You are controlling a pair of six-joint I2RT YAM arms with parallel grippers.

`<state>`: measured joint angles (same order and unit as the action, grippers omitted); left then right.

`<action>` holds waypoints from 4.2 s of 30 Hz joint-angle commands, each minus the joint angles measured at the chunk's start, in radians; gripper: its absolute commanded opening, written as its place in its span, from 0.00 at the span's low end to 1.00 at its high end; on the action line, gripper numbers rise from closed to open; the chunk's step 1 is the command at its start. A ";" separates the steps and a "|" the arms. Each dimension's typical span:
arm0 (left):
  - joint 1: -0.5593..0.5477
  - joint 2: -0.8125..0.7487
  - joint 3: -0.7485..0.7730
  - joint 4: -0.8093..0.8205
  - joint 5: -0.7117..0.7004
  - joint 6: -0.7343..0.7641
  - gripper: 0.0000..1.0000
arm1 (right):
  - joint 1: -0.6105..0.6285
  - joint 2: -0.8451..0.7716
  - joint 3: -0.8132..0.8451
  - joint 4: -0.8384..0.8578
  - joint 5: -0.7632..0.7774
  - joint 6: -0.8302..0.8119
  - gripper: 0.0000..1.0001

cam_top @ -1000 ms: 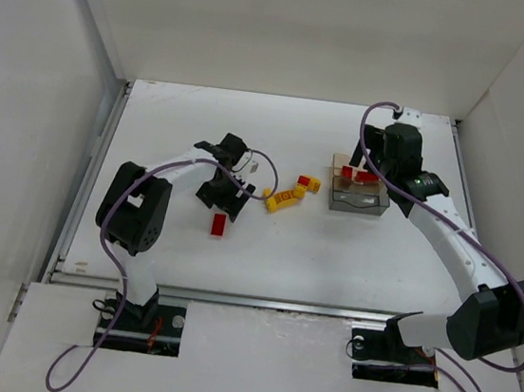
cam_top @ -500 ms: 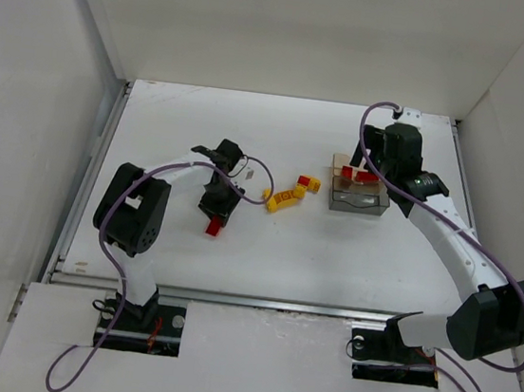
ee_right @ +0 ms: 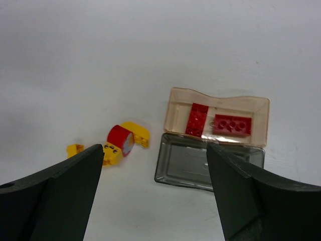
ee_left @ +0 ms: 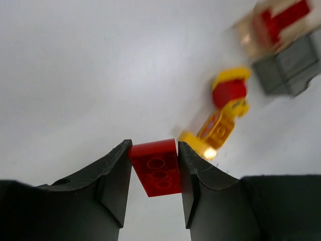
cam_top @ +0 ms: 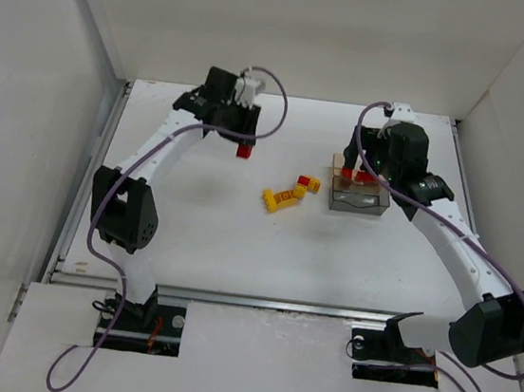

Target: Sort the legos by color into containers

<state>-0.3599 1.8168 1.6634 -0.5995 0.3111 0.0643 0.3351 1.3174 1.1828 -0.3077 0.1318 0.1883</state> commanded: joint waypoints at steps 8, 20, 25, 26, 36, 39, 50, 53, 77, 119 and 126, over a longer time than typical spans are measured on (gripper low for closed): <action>-0.010 0.030 0.331 0.222 0.117 -0.379 0.00 | 0.133 0.034 0.165 0.180 -0.271 0.006 0.89; -0.063 0.039 0.434 0.265 0.140 -0.498 0.00 | 0.188 0.195 0.271 0.420 -0.319 0.138 0.89; -0.073 0.030 0.434 0.265 0.158 -0.517 0.00 | 0.188 0.238 0.282 0.420 -0.308 0.160 0.87; -0.073 0.030 0.434 0.265 0.169 -0.517 0.00 | 0.188 0.238 0.282 0.420 -0.308 0.160 0.86; -0.073 0.021 0.380 0.247 0.210 -0.558 0.00 | 0.188 0.298 0.336 0.420 -0.308 0.178 0.60; -0.073 0.021 0.380 0.247 0.210 -0.558 0.00 | 0.188 0.298 0.336 0.420 -0.308 0.178 0.42; -0.073 0.012 0.371 0.230 0.200 -0.464 0.70 | 0.164 0.255 0.253 0.420 -0.253 0.149 0.00; -0.064 0.003 0.371 0.214 0.181 -0.391 0.90 | 0.055 0.241 0.196 0.409 -0.349 0.096 0.00; -0.033 -0.106 0.059 0.411 -0.359 0.307 1.00 | -0.148 0.382 0.141 -0.019 -0.285 -1.167 0.00; -0.324 0.047 -0.223 0.242 0.071 0.537 1.00 | -0.177 0.026 -0.078 0.447 -0.303 -0.616 1.00; -0.324 0.139 -0.257 0.331 0.010 0.500 1.00 | -0.177 -0.024 -0.121 0.447 -0.273 -0.616 1.00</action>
<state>-0.6846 1.9324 1.4128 -0.3466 0.3458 0.5999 0.1600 1.3373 1.0706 0.0864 -0.1528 -0.4641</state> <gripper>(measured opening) 0.997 0.998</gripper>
